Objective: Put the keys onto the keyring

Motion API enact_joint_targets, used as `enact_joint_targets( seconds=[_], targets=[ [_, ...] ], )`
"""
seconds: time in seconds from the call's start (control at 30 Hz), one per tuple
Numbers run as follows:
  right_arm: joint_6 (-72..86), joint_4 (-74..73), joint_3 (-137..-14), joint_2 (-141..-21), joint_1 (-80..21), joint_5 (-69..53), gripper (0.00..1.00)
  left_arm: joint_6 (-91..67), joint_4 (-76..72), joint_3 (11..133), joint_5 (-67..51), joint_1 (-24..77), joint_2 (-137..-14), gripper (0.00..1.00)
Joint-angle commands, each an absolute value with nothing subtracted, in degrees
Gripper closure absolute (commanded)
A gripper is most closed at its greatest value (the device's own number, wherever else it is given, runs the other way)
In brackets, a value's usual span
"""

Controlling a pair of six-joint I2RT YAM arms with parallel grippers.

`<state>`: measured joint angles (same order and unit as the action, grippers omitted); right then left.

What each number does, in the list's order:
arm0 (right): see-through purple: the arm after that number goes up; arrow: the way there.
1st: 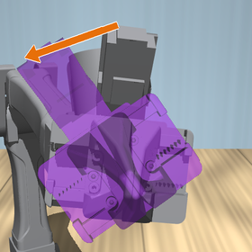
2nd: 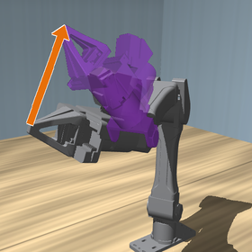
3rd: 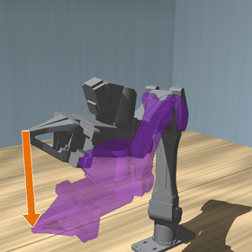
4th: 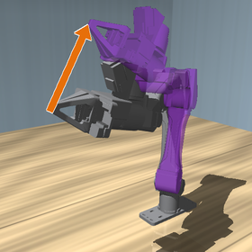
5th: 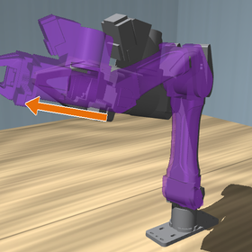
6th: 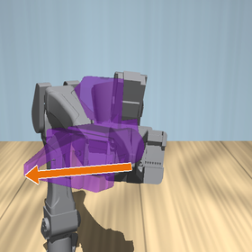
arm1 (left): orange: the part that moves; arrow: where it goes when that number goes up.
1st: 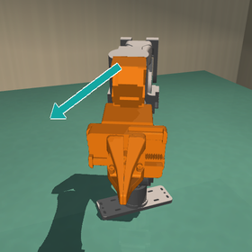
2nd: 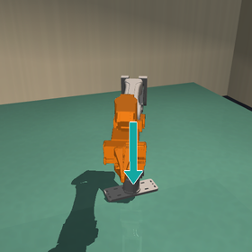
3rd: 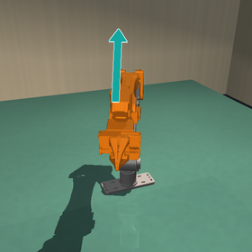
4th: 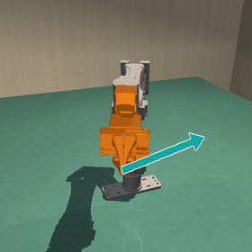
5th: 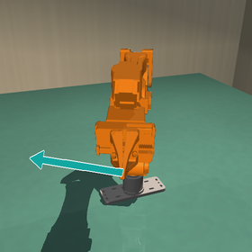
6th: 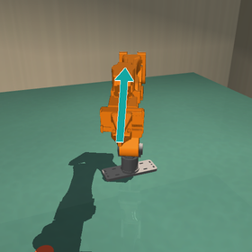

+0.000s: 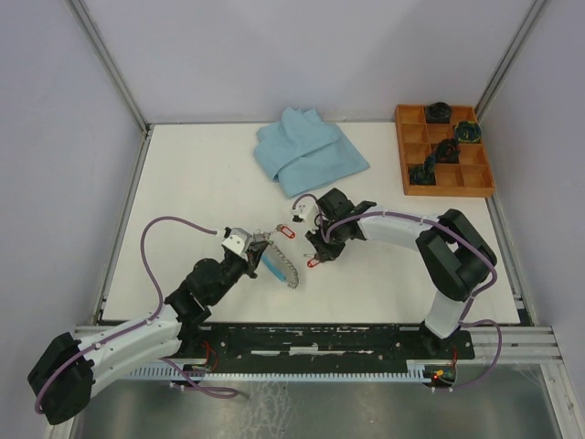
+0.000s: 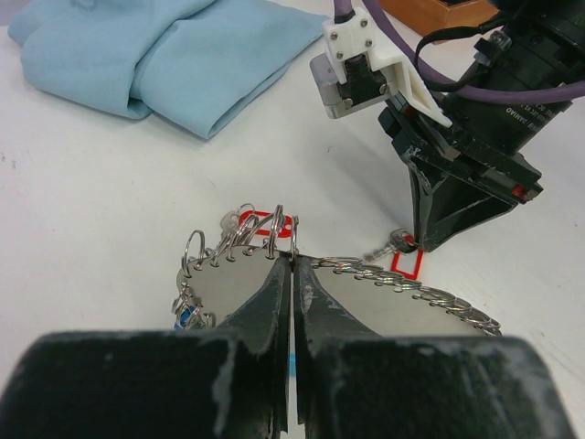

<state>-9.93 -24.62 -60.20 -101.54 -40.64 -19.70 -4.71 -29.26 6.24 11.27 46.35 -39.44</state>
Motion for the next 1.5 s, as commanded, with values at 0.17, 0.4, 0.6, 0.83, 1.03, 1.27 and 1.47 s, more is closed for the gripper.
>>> enact_joint_targets(
  seconds=[0.17, 0.4, 0.6, 0.83, 1.03, 1.27, 1.47],
  targets=[
    [-2.57, -22.34, -57.68, -95.57, -38.41, -17.89, 0.96, -5.64, -34.38, 7.43, 10.16, 46.29, -39.20, 0.97],
    [6.16, -17.97, -53.31, -92.40, -37.86, -15.20, 0.99, -5.30, -34.45, 7.62, 9.39, 46.26, -39.76, 0.97],
    [11.70, -13.64, -48.71, -91.07, -37.93, -10.44, 0.98, -5.01, -34.45, 7.99, 8.98, 46.30, -40.81, 0.97],
    [12.69, -10.54, -44.64, -87.45, -37.92, -5.62, 0.90, -5.01, -34.63, 8.17, 8.78, 46.22, -41.26, 0.97],
    [13.92, -9.08, -44.01, -84.60, -37.80, -5.28, 0.98, -5.10, -34.63, 8.17, 8.70, 46.23, -41.14, 0.97],
    [18.88, -2.80, -43.66, -84.71, -37.71, -11.46, 0.99, -5.16, -34.63, 7.95, 8.66, 46.21, -40.54, 0.97],
    [19.60, 4.31, -39.83, -79.11, -37.72, -12.72, 0.99, -5.19, -34.59, 7.91, 8.53, 46.27, -40.18, 0.97]
  ],
)
